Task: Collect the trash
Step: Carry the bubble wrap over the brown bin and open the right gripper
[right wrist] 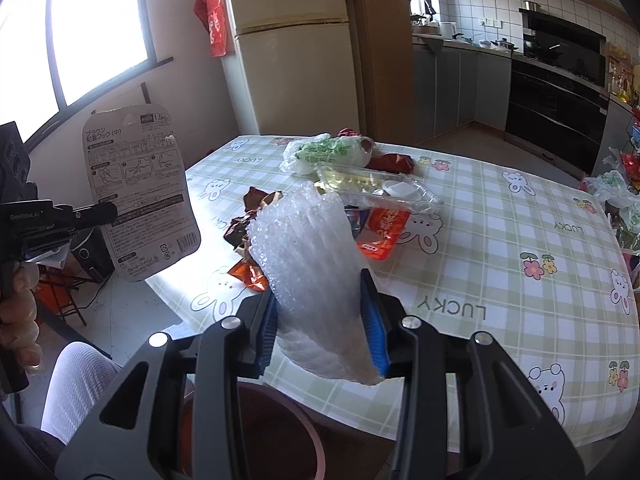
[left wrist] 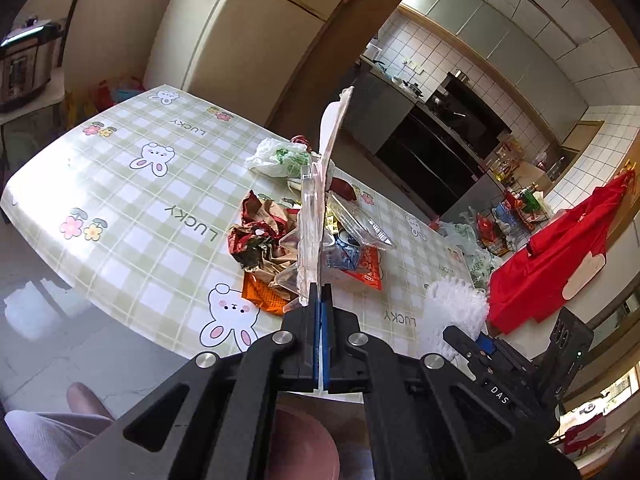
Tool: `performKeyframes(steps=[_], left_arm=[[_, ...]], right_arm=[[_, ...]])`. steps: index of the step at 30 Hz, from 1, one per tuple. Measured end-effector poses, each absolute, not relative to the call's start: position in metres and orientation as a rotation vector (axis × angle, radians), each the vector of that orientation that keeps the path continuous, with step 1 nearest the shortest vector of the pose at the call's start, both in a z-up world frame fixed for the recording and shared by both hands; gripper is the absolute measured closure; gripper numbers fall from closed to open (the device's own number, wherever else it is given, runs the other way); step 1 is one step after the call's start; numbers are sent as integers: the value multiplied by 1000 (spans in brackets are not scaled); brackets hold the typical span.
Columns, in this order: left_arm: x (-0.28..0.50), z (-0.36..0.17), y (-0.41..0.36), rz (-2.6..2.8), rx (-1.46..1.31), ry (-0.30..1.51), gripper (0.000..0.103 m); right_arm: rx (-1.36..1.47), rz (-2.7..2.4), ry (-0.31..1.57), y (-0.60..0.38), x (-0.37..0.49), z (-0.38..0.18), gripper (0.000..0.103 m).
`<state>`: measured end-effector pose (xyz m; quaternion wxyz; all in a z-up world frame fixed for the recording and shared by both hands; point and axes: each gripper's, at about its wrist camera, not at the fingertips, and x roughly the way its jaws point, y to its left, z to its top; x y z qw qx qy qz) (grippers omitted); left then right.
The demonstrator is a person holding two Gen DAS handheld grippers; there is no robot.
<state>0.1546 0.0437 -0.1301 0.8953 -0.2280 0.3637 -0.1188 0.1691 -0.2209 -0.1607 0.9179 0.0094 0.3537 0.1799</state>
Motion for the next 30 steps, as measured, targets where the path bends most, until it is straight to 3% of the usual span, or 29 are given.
performKeyframes(steps=[30], left_arm=[[31, -129, 83, -228, -437, 683, 102]], right_arm=[[-30, 485, 764, -158, 48, -183, 63]])
